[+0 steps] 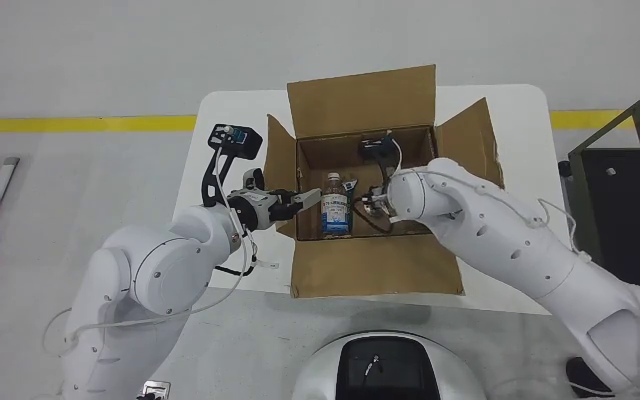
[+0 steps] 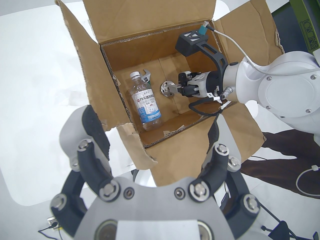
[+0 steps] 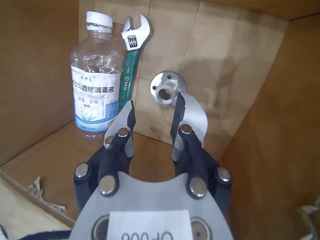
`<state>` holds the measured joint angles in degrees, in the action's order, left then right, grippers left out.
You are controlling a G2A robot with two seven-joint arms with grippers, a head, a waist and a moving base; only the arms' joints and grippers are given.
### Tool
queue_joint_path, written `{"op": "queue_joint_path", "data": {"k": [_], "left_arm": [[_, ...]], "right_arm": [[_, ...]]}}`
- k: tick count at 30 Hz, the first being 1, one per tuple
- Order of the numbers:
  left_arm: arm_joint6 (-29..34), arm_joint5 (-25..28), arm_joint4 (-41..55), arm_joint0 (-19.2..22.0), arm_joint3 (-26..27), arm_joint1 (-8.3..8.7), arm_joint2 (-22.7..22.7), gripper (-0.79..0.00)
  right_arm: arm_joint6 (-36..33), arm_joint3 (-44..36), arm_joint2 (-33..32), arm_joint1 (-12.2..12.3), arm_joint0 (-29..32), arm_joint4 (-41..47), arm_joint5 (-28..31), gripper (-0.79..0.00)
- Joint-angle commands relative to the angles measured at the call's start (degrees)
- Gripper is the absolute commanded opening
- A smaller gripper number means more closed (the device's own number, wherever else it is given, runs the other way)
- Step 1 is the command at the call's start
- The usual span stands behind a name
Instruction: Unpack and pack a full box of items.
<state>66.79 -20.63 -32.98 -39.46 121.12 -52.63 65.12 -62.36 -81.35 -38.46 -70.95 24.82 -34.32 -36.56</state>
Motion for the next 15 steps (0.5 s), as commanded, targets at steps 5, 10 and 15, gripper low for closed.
{"op": "queue_joint_path", "data": {"k": [5, 10, 15], "left_arm": [[0.00, 0.00, 0.00, 0.00, 0.00, 0.00, 0.00, 0.000], [0.00, 0.00, 0.00, 0.00, 0.00, 0.00, 0.00, 0.000], [0.00, 0.00, 0.00, 0.00, 0.00, 0.00, 0.00, 0.000]], "right_arm": [[-0.71, -8.91, -9.40, 2.40, 2.74, 1.06, 1.96, -0.566], [-2.81, -23.55, -27.36, 6.28, 9.11, 3.46, 9.24, -0.785], [-4.82, -31.02, -47.23, 9.10, 16.56, 7.59, 18.61, -0.785]]}}
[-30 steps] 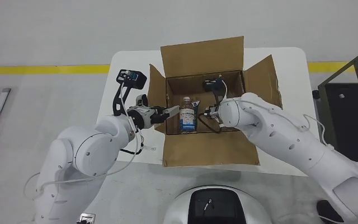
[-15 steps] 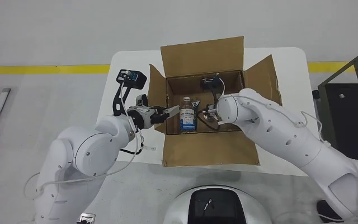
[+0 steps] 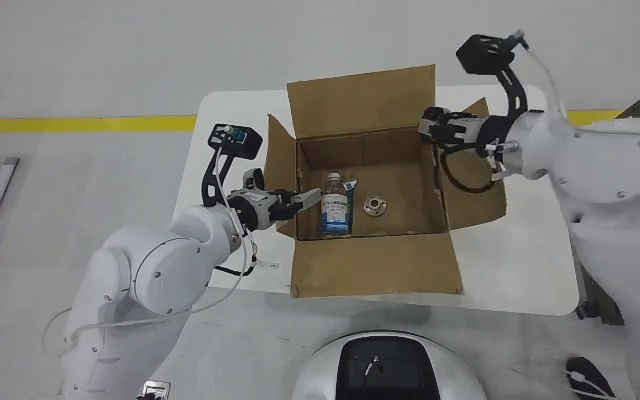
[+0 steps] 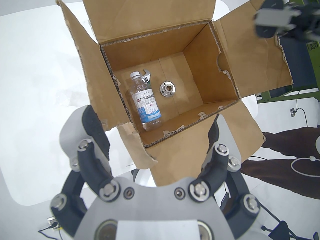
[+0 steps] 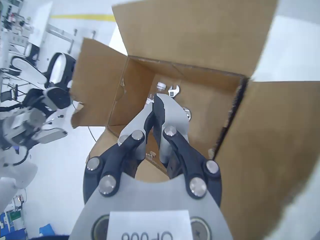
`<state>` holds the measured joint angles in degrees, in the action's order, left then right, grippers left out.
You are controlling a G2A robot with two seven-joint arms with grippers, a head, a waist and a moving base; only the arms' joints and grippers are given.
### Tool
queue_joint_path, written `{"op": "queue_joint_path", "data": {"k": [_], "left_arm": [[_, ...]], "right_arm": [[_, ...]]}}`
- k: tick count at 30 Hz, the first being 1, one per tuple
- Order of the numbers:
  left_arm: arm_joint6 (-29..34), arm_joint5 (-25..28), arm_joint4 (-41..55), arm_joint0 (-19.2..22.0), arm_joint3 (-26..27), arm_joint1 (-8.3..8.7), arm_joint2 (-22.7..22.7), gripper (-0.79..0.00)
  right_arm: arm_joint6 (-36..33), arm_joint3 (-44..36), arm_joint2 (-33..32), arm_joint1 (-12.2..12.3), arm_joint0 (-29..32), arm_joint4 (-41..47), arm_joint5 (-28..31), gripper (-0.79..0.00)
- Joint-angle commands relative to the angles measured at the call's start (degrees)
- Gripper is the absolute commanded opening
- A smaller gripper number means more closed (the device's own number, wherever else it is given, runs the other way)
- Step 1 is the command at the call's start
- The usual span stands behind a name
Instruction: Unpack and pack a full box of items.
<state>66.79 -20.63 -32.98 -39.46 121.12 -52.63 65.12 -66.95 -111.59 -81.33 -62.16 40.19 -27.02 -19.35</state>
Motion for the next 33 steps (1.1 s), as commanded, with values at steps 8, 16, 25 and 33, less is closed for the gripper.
{"op": "queue_joint_path", "data": {"k": [8, 16, 25, 33], "left_arm": [[0.00, 0.00, 0.00, 0.00, 0.00, 0.00, 0.00, 0.000], [0.00, 0.00, 0.00, 0.00, 0.00, 0.00, 0.00, 0.000], [0.00, 0.00, 0.00, 0.00, 0.00, 0.00, 0.00, 0.000], [0.00, 0.00, 0.00, 0.00, 0.00, 0.00, 0.00, 0.000]], "right_arm": [[1.95, -1.43, -25.99, 2.31, 13.21, 5.52, 14.26, -0.785], [1.02, 3.49, -34.04, 3.19, 20.71, 5.36, 19.97, -0.785], [1.02, 3.49, -34.04, 3.19, 20.71, 5.36, 19.97, -0.785], [11.52, 1.35, -30.44, 2.77, 30.46, 1.56, 21.82, -0.785]]}}
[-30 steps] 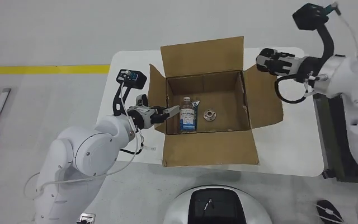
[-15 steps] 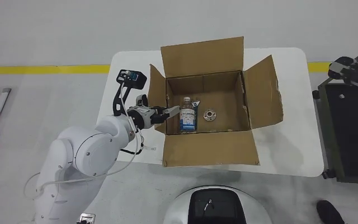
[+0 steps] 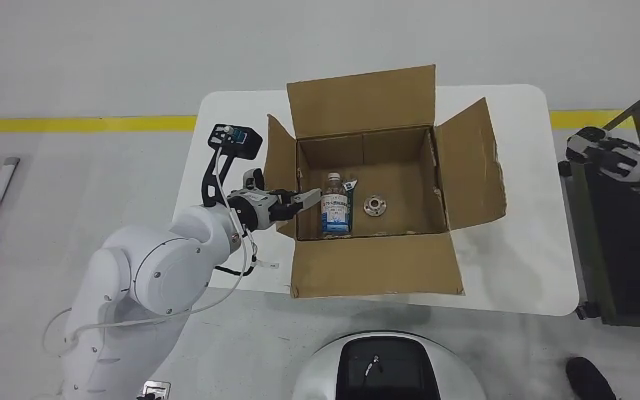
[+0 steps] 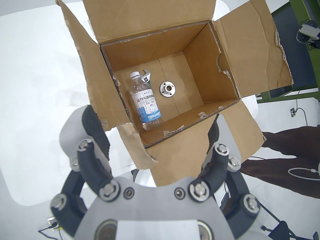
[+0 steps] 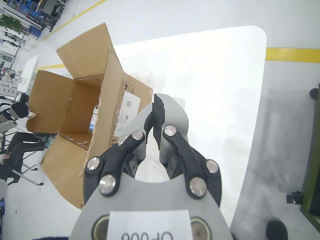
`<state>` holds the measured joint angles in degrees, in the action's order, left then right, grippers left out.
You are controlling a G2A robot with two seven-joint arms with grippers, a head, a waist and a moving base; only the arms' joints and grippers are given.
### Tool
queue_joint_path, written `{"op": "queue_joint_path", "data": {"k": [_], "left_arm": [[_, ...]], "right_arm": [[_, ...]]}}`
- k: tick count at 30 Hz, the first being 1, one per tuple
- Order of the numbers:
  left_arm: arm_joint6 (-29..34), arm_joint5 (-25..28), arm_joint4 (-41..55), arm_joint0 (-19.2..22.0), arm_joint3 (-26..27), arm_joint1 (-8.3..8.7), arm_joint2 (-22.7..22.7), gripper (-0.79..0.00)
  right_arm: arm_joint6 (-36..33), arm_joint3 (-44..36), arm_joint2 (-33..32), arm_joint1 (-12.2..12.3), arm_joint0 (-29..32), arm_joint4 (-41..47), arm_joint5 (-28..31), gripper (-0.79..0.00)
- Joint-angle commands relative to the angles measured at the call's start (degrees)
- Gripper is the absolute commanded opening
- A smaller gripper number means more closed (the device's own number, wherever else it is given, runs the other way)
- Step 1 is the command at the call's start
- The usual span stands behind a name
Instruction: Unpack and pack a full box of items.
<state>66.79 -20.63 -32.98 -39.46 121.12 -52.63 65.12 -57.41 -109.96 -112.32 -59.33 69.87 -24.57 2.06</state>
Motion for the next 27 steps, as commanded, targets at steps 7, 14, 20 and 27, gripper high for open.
{"op": "queue_joint_path", "data": {"k": [7, 14, 20, 27], "left_arm": [[0.00, 0.00, 0.00, 0.00, 0.00, 0.00, 0.00, 0.000], [0.00, 0.00, 0.00, 0.00, 0.00, 0.00, 0.00, 0.000], [0.00, 0.00, 0.00, 0.00, 0.00, 0.00, 0.00, 0.000], [-2.78, 0.70, 0.03, -1.14, -0.42, 0.02, 0.79, 0.000]], "right_arm": [[20.01, -0.30, 10.44, -1.09, 5.61, -8.30, 5.61, -0.785], [26.40, 0.11, 20.57, -1.95, -0.58, -7.50, 7.19, -0.785], [22.73, 1.08, 28.17, -2.40, -6.63, -5.94, 9.14, -0.785], [16.99, 2.55, 36.29, -2.78, -10.29, -9.74, 10.45, -0.785]]}}
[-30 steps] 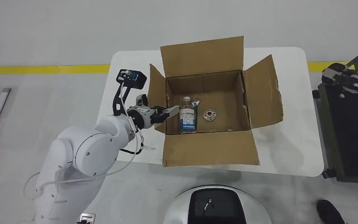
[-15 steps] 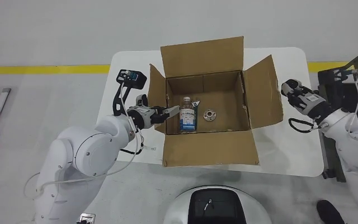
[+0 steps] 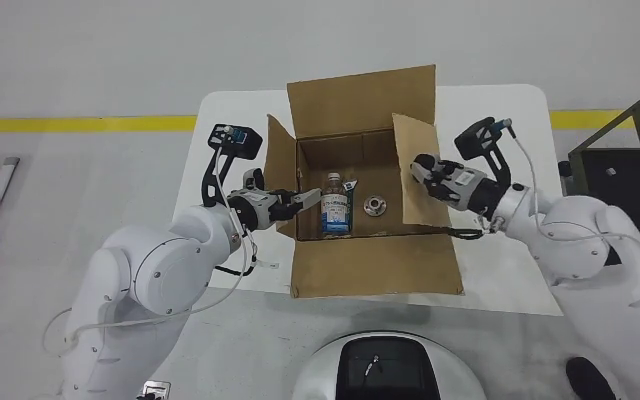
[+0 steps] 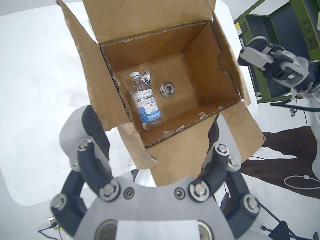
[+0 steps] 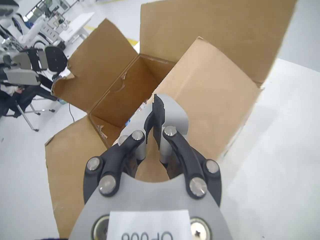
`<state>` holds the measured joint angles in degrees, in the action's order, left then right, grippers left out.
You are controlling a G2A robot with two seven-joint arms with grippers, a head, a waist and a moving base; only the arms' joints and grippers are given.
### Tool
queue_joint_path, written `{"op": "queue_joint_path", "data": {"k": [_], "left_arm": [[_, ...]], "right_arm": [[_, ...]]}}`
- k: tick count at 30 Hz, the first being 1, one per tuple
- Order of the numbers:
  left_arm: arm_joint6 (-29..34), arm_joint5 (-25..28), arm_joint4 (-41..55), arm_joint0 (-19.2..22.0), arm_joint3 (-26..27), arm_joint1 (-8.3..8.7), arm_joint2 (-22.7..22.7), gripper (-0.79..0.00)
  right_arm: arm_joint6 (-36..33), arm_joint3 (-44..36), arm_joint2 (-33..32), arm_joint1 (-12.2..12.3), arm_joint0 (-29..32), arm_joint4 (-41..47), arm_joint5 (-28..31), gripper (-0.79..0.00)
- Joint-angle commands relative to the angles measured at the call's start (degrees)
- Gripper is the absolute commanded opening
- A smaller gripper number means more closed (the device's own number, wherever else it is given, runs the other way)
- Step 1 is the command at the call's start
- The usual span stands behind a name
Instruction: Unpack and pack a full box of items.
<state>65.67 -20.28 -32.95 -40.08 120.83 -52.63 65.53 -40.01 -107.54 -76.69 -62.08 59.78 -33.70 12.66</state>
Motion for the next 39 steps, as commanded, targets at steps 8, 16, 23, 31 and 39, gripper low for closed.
{"op": "queue_joint_path", "data": {"k": [8, 16, 23, 31, 39], "left_arm": [[-6.73, 1.19, -2.23, -2.77, 1.71, 0.60, 6.71, -0.139], [-5.49, 0.50, -9.24, -6.08, -1.41, 1.42, 10.33, -0.785], [-5.40, 1.79, -13.85, -7.20, -4.75, 1.02, 5.51, -0.785], [-5.85, 6.59, -9.41, -3.93, -6.05, -0.37, -0.30, -0.785], [-5.99, 10.91, -5.27, -1.33, -6.55, -1.74, -5.35, -0.785]], "right_arm": [[-4.68, 1.74, 3.54, -0.18, -1.54, -1.30, -2.09, -0.785], [-3.24, 1.51, 2.45, -0.18, -2.56, -0.81, -4.04, -0.785], [5.34, 6.38, -2.49, -0.38, -5.79, -1.67, -12.77, -0.785], [9.66, 21.24, -5.23, -1.35, -15.15, 7.55, -21.59, -0.785], [8.00, 40.34, -0.96, -3.44, -27.16, 19.85, -22.49, -0.785]]}}
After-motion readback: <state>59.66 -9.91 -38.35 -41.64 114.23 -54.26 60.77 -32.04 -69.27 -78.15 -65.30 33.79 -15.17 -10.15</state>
